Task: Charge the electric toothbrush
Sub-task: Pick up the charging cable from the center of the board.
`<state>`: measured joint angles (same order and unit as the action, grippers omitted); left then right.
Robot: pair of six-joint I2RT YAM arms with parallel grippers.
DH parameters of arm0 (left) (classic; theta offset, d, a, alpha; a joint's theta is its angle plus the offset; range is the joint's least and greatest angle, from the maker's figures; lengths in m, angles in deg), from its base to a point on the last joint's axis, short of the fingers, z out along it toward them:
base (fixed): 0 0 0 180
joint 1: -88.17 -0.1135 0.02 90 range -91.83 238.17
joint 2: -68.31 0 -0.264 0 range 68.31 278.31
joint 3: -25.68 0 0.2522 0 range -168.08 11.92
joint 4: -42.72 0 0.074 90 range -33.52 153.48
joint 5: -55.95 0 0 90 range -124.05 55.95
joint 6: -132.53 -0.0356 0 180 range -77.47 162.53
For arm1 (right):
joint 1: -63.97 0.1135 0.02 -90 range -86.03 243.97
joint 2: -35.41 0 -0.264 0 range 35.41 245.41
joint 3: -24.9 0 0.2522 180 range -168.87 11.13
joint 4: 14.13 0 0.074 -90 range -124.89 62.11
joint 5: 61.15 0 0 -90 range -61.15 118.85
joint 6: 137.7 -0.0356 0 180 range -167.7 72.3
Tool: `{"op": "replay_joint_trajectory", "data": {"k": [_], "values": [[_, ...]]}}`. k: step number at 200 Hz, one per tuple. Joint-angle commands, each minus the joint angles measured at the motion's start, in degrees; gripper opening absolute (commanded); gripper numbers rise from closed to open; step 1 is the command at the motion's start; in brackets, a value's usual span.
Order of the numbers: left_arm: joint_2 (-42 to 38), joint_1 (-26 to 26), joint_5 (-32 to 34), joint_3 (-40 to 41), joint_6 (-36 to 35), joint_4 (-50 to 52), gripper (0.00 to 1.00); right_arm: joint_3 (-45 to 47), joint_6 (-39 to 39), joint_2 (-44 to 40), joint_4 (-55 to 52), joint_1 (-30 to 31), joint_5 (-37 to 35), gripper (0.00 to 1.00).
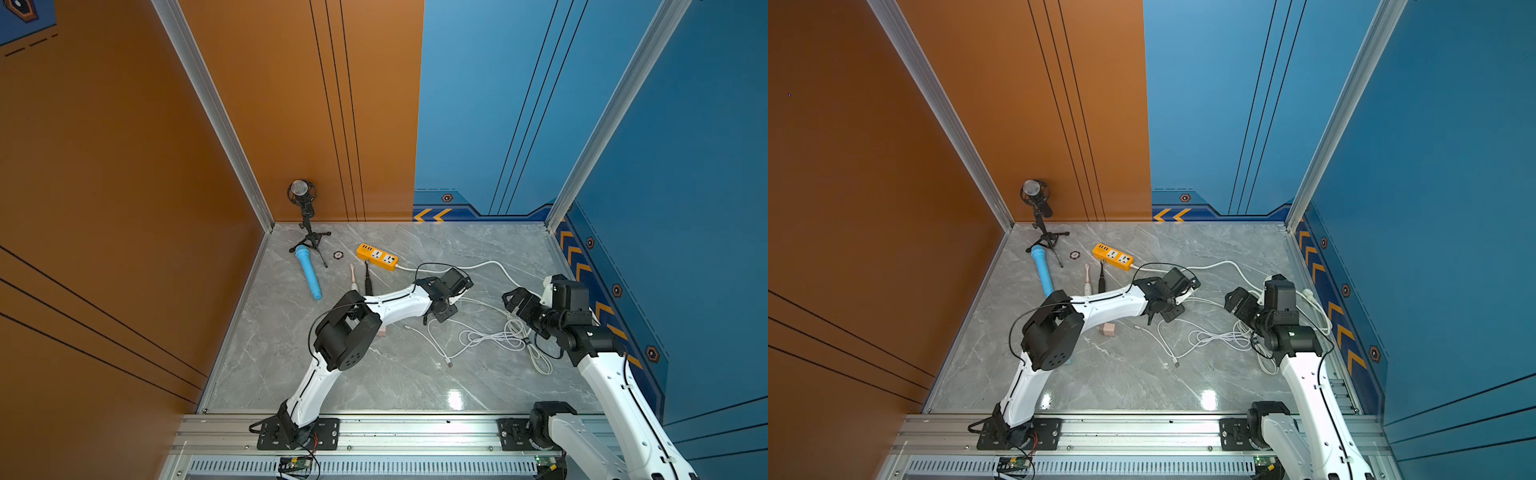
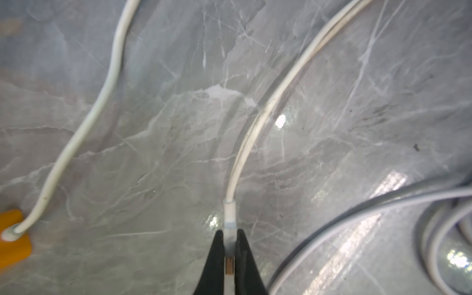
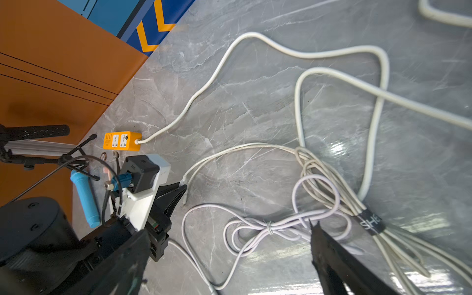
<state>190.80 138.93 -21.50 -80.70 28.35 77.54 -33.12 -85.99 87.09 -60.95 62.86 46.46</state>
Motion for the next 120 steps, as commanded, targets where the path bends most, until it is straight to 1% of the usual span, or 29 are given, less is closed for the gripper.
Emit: {"op": "replay_joint_trajectory", "data": {"k": [1, 10, 19, 25, 42, 51, 60, 61, 78, 91, 98, 104, 113, 120], "values": [[-11.01, -1.72, 3.15, 6.77, -18.08, -18.02, 0.00, -4.36, -4.68, 3.56, 0.25, -2.12, 17.02, 1.00], [-14.57, -2.58, -1.18, 11.90, -26.15, -25.68, 0.00, -5.82, -5.76, 4.71, 1.08, -2.04, 19.71, 1.00], [-16.61, -3.41, -3.96, 14.66, -31.89, -30.45, 0.00, -6.49, -7.52, 5.59, 2.81, -2.04, 22.04, 1.00], [-17.07, -3.79, -4.33, 14.59, -34.44, -31.19, 0.00, -6.71, -9.03, 5.93, 4.39, -2.06, 23.69, 1.00], [-17.67, -4.27, -2.69, 12.78, -39.82, -31.29, 0.00, -6.05, -14.75, 6.87, 11.30, -1.63, 28.60, 0.99], [-18.34, -4.43, -2.92, 12.64, -41.64, -32.16, 0.00, -6.13, -17.08, 7.56, 14.55, -1.13, 30.16, 0.96], [-19.20, -4.39, -3.80, 13.08, -42.40, -33.92, 0.00, -6.89, -17.70, 8.40, 15.64, -0.63, 31.12, 0.92], [-19.35, -4.37, -3.92, 13.17, -43.38, -34.12, 0.00, -7.03, -17.66, 8.46, 15.65, -0.55, 31.24, 0.91], [-21.46, -4.04, -7.34, 14.27, -47.28, -35.65, 0.00, -9.38, -15.53, 9.76, 15.47, 0.75, 31.45, 0.81], [-22.71, -3.62, -9.92, 14.63, -48.67, -35.83, 0.00, -10.95, -12.61, 10.55, 14.88, 1.91, 31.02, 0.79], [-23.26, -3.53, -11.18, 14.70, -48.90, -35.82, 0.00, -11.42, -12.13, 11.24, 15.21, 2.44, 30.97, 0.76], [-23.76, -3.40, -12.27, 14.83, -48.90, -35.83, 0.00, -11.51, -12.91, 12.01, 16.40, 2.81, 31.30, 0.71], [-24.29, -3.29, -13.11, 14.83, -48.81, -35.81, 0.00, -11.23, -16.22, 13.30, 20.22, 3.55, 32.23, 0.64], [-24.57, -3.14, -13.43, 14.79, -48.90, -35.75, 0.00, -11.08, -19.13, 14.20, 23.41, 4.46, 32.40, 0.61]]}}
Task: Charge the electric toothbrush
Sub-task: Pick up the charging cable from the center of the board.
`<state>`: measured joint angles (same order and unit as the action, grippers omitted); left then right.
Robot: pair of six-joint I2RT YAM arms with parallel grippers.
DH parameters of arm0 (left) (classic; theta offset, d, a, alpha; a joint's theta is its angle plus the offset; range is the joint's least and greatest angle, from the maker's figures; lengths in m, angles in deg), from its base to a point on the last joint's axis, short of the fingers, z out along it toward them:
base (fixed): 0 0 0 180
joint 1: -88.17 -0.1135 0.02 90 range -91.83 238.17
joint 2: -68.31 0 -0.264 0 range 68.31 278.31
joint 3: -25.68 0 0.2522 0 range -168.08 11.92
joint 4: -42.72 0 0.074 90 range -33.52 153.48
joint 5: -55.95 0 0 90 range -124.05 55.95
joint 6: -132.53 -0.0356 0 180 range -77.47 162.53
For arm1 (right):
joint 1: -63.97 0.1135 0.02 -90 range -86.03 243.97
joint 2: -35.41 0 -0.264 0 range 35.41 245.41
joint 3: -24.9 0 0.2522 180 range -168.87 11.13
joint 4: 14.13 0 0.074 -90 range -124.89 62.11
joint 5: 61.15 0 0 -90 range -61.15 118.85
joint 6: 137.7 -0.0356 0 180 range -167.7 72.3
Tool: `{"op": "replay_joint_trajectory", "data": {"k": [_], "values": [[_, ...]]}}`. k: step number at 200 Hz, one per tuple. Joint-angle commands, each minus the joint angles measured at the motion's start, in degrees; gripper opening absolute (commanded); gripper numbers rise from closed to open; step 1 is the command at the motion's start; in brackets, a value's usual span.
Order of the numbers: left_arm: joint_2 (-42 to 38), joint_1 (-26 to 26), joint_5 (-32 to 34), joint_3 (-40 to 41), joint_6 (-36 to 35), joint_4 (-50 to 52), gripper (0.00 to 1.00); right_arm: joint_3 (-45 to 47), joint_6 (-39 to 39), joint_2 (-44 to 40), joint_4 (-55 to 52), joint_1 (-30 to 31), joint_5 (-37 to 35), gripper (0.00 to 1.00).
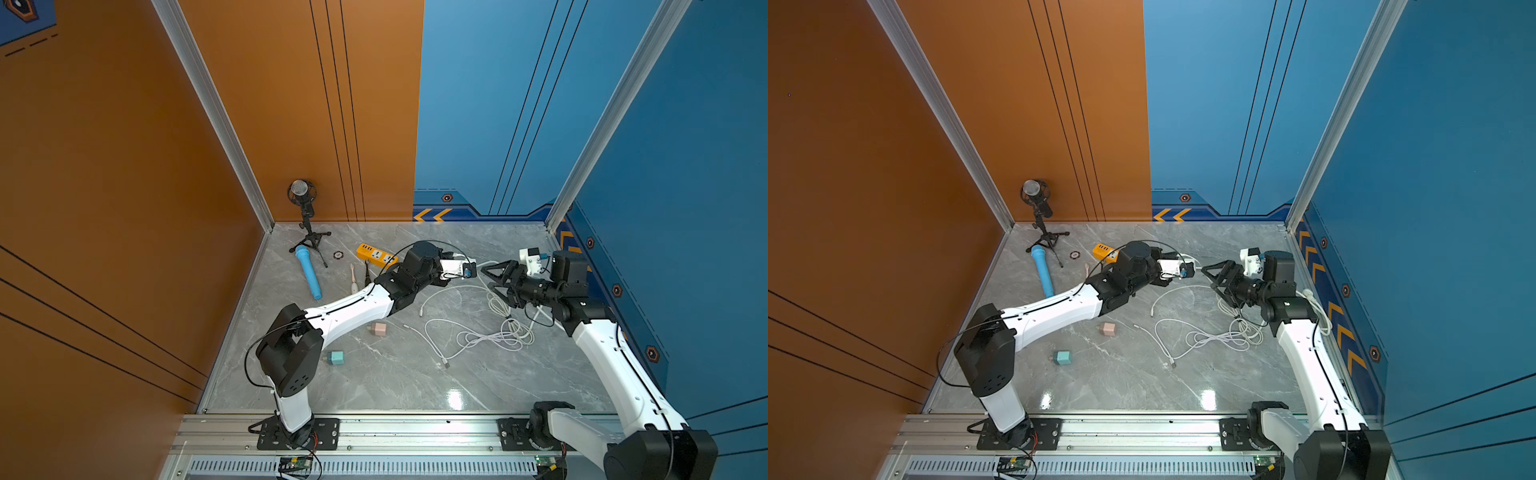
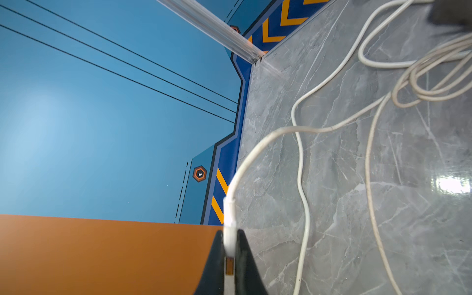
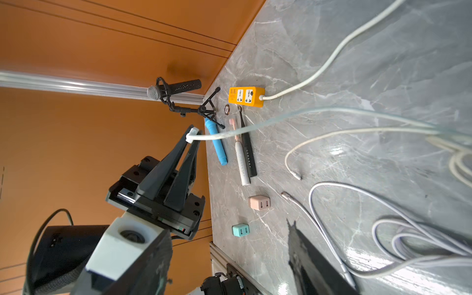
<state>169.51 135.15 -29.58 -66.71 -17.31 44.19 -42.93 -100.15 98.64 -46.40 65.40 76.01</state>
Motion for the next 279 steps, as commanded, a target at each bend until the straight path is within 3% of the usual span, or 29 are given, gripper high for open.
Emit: {"op": "replay_joint_trajectory", "data": {"k": [1, 61, 87, 103, 213, 260, 266, 279], "values": [[-3.29, 0.69, -5.35, 0.78, -3.26, -2.43, 0.00, -1.24, -5.35, 2.77, 9.28, 2.05, 2.85, 0.61], [-2.54, 1.16, -4.55, 0.76, -5.23, -2.45, 0.00, -2.66, -17.35, 7.57, 20.96, 6.98, -2.11, 0.65], [-2.67, 1.35, -5.02, 0.33, -5.01, -2.48, 0.00, -2.64, -20.89, 8.67, 23.36, 7.16, -3.43, 0.53], [-2.68, 1.23, -5.06, 0.06, -5.17, -2.47, 0.00, -2.74, -21.60, 8.69, 22.83, 7.07, -4.97, 0.37], [-0.68, 1.88, -5.51, -1.63, -6.00, -2.38, 0.00, -1.40, -28.63, 10.82, 29.50, 8.00, -3.81, 0.20], [-0.18, 1.77, -6.05, -2.36, -5.05, -2.30, 0.00, -2.05, -27.38, 10.47, 28.47, 8.01, -3.97, 0.07], [-0.14, 1.59, -6.45, -2.33, -4.64, -2.34, 0.11, -2.38, -26.70, 10.12, 27.73, 7.87, -4.15, 0.06], [-0.77, 0.99, -8.40, -2.30, -0.65, -1.76, 0.50, -3.14, -24.60, 9.43, 25.95, 7.49, -4.50, 0.04]]}}
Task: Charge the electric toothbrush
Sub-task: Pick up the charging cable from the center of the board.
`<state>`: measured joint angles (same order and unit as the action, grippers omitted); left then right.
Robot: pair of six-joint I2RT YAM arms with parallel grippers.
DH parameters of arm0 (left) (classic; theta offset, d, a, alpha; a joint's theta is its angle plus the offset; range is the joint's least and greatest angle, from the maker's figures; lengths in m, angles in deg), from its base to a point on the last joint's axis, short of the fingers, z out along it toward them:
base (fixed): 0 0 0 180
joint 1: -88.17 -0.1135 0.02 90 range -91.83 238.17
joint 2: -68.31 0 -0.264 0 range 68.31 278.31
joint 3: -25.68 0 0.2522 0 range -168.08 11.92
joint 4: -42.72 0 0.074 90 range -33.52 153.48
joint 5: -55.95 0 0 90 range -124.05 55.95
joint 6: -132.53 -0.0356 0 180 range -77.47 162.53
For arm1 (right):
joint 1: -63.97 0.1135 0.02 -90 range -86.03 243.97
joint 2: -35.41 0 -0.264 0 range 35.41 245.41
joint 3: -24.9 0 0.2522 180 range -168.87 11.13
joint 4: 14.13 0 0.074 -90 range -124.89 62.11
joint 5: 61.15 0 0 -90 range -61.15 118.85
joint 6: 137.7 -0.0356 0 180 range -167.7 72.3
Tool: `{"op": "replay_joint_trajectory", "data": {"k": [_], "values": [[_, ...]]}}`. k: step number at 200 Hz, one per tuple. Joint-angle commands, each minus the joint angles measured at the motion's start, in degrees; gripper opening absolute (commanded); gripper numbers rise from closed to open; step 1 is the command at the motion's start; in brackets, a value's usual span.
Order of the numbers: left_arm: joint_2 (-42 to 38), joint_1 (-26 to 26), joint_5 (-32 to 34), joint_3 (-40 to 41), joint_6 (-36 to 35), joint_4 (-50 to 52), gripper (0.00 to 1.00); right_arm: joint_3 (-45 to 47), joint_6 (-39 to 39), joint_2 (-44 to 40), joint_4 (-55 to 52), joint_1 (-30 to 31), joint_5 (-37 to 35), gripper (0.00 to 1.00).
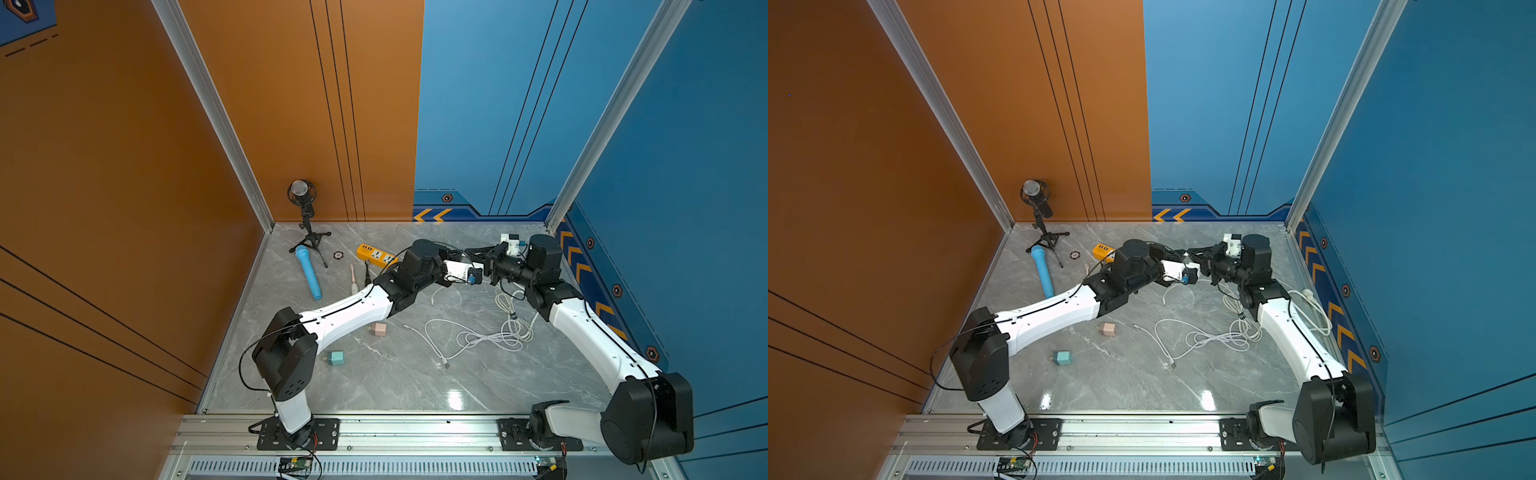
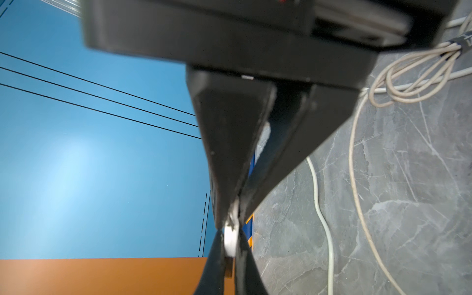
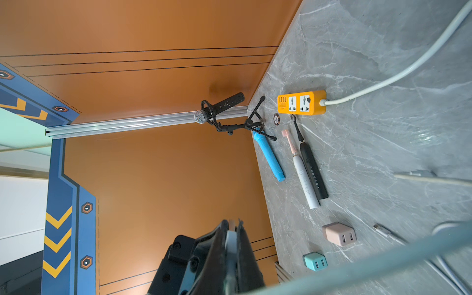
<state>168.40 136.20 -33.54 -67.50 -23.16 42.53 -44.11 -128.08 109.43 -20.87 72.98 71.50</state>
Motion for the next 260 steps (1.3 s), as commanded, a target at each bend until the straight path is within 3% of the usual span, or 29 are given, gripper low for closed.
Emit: {"op": "replay_joint_trajectory", "data": {"k": [1, 10, 23, 43, 56, 66, 93, 119, 154, 194, 215, 260], "values": [[0.22, -0.10, -4.63, -1.56, 5.74, 0.07, 0.52, -2.01, 3.54, -1.44, 0.26, -0.12, -0.01, 0.04], [-0.72, -0.71, -7.35, -2.80, 10.54, 3.94, 0.74, -2.64, 5.49, -2.06, -1.13, -0.55, -0.18, 0.03], [-1.68, -2.05, -13.53, -8.25, 15.25, 18.73, 0.85, -3.32, 8.93, -2.65, -2.18, -1.74, 0.42, 0.03], [-1.13, -4.63, -25.04, -17.16, 21.64, 40.80, 0.85, -6.80, 23.63, -3.06, -8.74, -2.51, 2.30, 0.03], [-1.87, -6.15, -30.26, -17.84, 23.99, 45.28, 0.84, -9.47, 35.03, -3.82, -15.32, -1.66, 2.89, 0.03], [-2.69, -7.07, -32.88, -17.28, 25.62, 45.58, 0.83, -10.31, 39.49, -4.12, -17.23, -1.53, 4.58, 0.03], [-2.26, -8.72, -38.30, -18.33, 27.21, 45.51, 0.77, -11.89, 41.65, -3.58, -18.55, -1.33, 9.96, 0.03], [0.17, -9.54, -44.66, -21.88, 30.85, 45.51, 0.74, -12.43, 44.48, -4.20, -21.33, -0.26, 10.12, 0.03], [2.13, -10.02, -42.67, -24.78, 31.85, 45.51, 0.74, -12.09, 44.95, -4.54, -22.26, 0.59, 10.61, 0.03], [2.73, -9.54, -41.59, -25.52, 30.47, 45.51, 0.51, -12.42, 44.30, -3.68, -22.45, 1.62, 10.74, 0.03], [3.09, -9.36, -41.18, -25.70, 30.18, 45.51, 0.33, -12.49, 44.03, -3.46, -22.44, 2.09, 10.43, 0.03], [3.20, -9.15, -38.20, -25.35, 29.03, 45.55, 0.17, -12.62, 43.04, -3.34, -22.74, 2.32, 10.51, 0.08]]}}
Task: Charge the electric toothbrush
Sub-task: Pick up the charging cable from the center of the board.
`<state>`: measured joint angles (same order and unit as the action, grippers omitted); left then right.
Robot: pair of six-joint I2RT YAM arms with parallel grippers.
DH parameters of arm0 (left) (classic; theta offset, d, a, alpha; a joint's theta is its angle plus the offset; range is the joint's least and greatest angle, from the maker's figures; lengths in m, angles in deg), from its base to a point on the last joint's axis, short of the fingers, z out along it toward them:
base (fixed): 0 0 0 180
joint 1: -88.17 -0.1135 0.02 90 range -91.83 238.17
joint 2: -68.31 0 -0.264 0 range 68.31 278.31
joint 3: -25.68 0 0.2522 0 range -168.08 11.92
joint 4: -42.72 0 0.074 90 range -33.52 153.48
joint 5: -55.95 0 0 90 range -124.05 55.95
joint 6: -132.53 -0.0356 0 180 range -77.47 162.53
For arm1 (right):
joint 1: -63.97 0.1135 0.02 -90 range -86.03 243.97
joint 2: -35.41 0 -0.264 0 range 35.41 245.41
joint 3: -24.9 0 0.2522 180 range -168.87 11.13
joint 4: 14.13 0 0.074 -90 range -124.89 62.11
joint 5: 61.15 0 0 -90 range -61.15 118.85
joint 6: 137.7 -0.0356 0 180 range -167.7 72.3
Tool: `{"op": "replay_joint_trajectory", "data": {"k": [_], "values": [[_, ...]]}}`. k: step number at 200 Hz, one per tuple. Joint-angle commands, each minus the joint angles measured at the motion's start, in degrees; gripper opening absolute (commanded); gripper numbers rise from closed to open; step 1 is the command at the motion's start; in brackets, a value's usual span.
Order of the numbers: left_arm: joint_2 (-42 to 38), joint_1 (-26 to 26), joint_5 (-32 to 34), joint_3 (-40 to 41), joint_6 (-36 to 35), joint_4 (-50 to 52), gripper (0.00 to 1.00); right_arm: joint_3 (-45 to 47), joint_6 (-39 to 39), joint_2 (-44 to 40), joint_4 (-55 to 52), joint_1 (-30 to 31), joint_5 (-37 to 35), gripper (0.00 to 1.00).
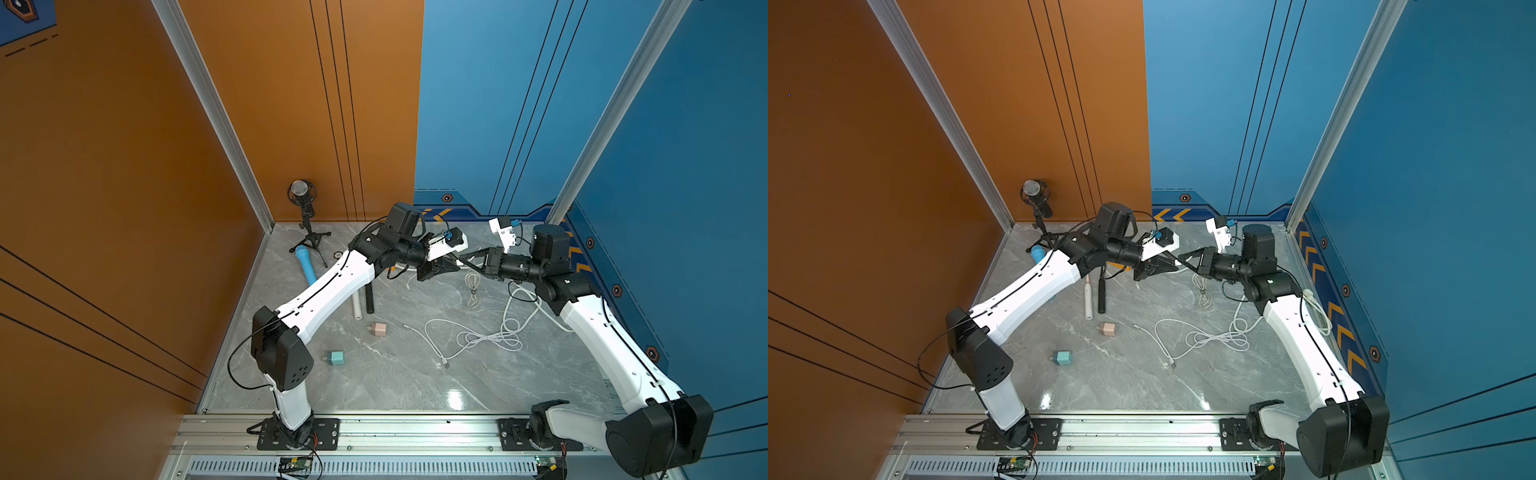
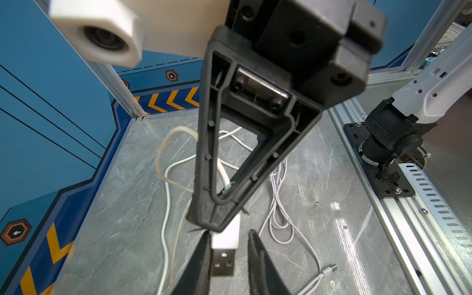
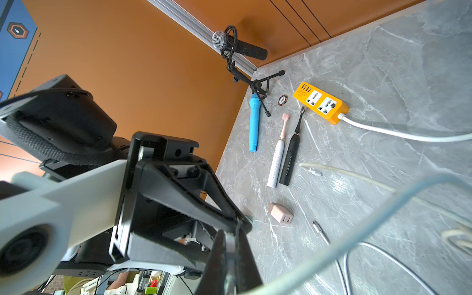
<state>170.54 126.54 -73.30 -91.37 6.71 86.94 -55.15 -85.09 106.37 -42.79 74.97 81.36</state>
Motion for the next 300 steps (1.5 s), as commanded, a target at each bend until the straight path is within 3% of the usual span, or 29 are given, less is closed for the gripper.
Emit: {"op": "replay_joint_trajectory", "data": {"k": [1, 15, 29, 101, 140, 151, 179, 190, 241, 276, 300], "values": [[1.05, 0.54, 1.68, -1.48, -0.84, 1.12, 0.16, -1.57, 0.08, -0.29, -0.83, 0.33, 0.66, 0.08], [1.12, 0.56, 2.63, -1.65, -0.95, 1.10, 0.12, -1.62, 0.11, -0.03, -1.36, 0.38, 1.27, 0.17], [1.12, 0.61, 2.99, -1.82, -1.24, 1.10, 0.11, -1.56, 0.13, 0.30, -1.63, 0.39, 2.52, 0.19], [1.49, 0.61, 3.71, -2.35, -2.16, 1.10, 0.11, -1.69, 2.45, 0.24, -5.12, 0.49, 3.99, 0.12], [0.97, 0.91, 2.77, -1.20, -3.84, 1.14, 0.11, -1.90, 2.49, -0.41, -5.34, 0.44, 0.28, 0.05], [0.61, 1.22, 2.77, -0.34, -4.84, 1.09, 0.17, -2.03, 2.11, -0.63, -5.15, 0.43, -1.30, 0.03], [-0.53, 1.79, 3.64, 1.80, -6.26, 1.10, 0.57, -1.84, 0.51, -0.83, -3.55, 0.39, -4.76, 0.00], [-1.55, 1.64, 4.86, 2.93, -4.91, 1.10, 0.63, -1.51, 0.00, -1.14, -3.56, -0.24, -7.08, 0.00], [-15.41, -2.58, 17.60, 23.20, -5.83, 2.72, 0.62, 0.28, -0.12, -1.98, -3.65, -2.30, -10.62, 0.00], [-19.39, -12.53, 13.17, 33.55, -11.44, 12.81, 0.61, 0.53, 1.08, -1.88, -3.71, -2.40, -9.60, 0.01], [-19.54, -13.00, 13.06, 39.67, -18.67, 13.40, 0.62, 0.38, 1.83, -1.91, -3.65, -2.52, -8.58, 0.01]]}}
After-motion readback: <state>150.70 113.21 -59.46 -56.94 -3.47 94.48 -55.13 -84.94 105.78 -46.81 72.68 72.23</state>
